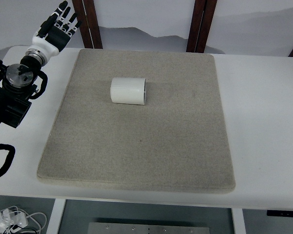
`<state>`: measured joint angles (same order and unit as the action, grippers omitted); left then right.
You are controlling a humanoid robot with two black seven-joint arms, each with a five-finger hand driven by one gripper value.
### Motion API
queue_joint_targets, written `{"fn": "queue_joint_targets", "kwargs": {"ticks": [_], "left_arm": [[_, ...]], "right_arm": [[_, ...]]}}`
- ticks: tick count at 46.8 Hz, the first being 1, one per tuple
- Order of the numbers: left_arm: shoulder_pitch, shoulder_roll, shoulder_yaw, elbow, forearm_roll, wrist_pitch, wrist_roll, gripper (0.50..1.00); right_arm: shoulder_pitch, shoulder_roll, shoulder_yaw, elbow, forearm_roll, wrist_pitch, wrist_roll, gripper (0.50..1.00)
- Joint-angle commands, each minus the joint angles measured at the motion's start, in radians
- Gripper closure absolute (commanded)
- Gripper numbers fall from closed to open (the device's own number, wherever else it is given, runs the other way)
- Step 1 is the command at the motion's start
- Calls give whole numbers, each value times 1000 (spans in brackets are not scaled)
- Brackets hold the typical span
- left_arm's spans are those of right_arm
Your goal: Flip white cup upright
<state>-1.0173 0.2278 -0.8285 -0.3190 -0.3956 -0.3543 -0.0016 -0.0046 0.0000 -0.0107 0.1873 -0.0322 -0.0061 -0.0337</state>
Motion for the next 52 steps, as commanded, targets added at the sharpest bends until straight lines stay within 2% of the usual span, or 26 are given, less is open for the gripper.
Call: {"fn": "queue_joint_targets", "kwargs": {"ticks": [1,22,34,40,47,52], "left_arm": [[0,1,0,0,1,0,0,500],[-17,13,6,11,-5,2,0,500],[-24,10,11,5,11,-21,-15,500],[-56,10,49,3,130,-28,-20,500],[-78,13,51,-2,270,-90,-29,500],[-93,11,52,-2,391,-103,-29,500]], "right_arm": [[0,0,0,0,0,0,0,548],[0,0,0,0,0,0,0,548],[0,0,0,0,0,0,0,548],[0,0,0,0,0,0,0,548],[0,0,0,1,0,0,0,548],[0,0,0,0,0,0,0,548]]}}
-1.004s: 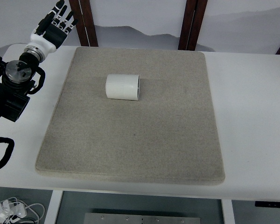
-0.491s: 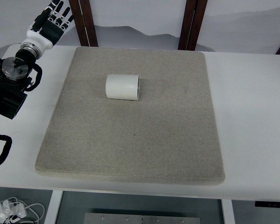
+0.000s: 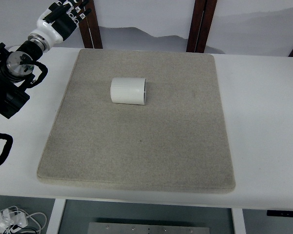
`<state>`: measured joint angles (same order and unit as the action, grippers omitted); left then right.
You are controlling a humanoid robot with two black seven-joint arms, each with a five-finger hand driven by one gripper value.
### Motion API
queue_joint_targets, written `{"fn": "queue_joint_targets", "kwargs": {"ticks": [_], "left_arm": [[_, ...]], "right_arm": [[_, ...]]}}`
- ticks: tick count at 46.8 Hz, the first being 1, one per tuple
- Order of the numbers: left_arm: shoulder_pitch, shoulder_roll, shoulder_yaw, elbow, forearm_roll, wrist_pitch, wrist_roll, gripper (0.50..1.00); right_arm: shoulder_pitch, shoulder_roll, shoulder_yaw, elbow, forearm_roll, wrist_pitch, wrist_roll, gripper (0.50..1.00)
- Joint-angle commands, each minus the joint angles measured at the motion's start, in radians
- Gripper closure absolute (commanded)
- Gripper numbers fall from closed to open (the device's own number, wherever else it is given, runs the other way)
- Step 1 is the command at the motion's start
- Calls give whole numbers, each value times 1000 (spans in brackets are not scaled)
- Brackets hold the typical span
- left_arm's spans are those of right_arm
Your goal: Flip white cup upright
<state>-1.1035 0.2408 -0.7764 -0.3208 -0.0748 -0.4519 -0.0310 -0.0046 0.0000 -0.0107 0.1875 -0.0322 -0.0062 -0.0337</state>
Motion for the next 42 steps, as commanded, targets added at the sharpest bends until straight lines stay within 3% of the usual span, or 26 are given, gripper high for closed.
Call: {"fn": "queue_joint_targets", "kwargs": {"ticks": [1,24,42], "left_arm": [[-10,-1,0,-1,94,-5,-1,500],[-10,95,75,-241,602,-28,-26,500],[-38,180,221,-437,1010,-19,-90,501]], "right_arm": [[0,0,0,0,0,0,0,548],[0,0,0,0,0,0,0,548],[0,0,0,0,0,0,0,548]]}}
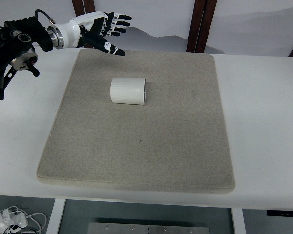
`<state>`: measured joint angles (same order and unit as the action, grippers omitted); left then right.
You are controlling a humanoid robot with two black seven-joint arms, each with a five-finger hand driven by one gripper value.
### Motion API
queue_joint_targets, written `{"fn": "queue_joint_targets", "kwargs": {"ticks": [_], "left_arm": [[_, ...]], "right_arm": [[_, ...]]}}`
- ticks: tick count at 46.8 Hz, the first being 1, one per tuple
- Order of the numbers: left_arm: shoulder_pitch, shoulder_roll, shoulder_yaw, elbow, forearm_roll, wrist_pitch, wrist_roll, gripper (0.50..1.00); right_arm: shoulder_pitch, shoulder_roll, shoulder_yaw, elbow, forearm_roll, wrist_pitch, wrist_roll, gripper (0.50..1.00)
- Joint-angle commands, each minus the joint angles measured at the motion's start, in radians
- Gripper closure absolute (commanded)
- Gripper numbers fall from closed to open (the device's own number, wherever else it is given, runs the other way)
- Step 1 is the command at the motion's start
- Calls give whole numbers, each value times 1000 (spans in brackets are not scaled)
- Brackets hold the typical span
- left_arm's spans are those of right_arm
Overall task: Flip white cup upright
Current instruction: 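Reach the left hand over the white cup lying on its side, then lower the left hand and hook fingers into the cup's open end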
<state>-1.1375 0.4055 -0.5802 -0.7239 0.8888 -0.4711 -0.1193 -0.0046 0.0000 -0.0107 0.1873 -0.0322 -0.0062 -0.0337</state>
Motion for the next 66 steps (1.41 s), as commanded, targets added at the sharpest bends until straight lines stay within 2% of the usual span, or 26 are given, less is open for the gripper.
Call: {"fn": "queue_joint_targets", "kwargs": {"ticks": [1,11,32,50,66], "left_arm": [[-8,19,37,-45,56,0,-2,501],[-68,75,204,-163,84,6,12,504],[-100,70,293,-212,231,0,30,510],[-100,36,306,-183,297,14,49,510],[-96,-60,306,-137,406,19,69,508]], "right_arm": [[0,0,0,1,0,0,0,548],[0,0,0,0,0,0,0,548],[0,0,0,0,0,0,0,548],[0,0,0,1,0,0,0,548],[0,0,0,0,0,0,0,548]]}}
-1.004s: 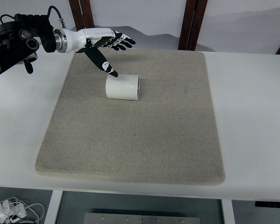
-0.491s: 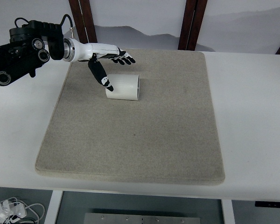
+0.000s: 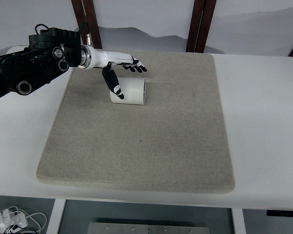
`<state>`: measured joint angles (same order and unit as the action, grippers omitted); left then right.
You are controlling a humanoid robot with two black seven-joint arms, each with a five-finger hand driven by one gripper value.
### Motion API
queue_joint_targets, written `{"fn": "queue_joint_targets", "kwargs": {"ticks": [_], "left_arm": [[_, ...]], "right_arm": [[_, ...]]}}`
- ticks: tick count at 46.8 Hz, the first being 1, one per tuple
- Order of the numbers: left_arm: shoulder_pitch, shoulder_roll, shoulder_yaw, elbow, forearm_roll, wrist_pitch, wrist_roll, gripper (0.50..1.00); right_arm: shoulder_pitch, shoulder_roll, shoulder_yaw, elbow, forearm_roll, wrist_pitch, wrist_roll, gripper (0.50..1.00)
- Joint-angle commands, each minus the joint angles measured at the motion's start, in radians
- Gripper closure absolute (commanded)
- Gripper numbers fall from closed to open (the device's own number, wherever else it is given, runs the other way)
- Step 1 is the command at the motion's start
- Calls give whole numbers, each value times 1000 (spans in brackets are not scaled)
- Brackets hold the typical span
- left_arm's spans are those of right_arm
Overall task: Flip white cup upright
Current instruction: 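Lower the left hand and hook fingers into the cup's open end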
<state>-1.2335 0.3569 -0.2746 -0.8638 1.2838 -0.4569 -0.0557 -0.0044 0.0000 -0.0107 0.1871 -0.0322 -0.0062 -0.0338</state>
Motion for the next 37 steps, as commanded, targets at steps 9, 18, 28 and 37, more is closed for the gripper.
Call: {"fn": "queue_joint_targets", "kwargs": {"ticks": [9,18,28,37], "left_arm": [[6,-61,2,49,29,26,8,510],[6,-88,31,83,29,29,8,510],[8,-115,32,117,45,38,7,510],[8,-118,49,123,49,38,7,512]], "right_arm": [[0,0,0,0,0,0,0,548],[0,0,0,0,0,0,0,548],[0,0,0,0,0,0,0,548],[0,0,0,0,0,0,0,548]]}}
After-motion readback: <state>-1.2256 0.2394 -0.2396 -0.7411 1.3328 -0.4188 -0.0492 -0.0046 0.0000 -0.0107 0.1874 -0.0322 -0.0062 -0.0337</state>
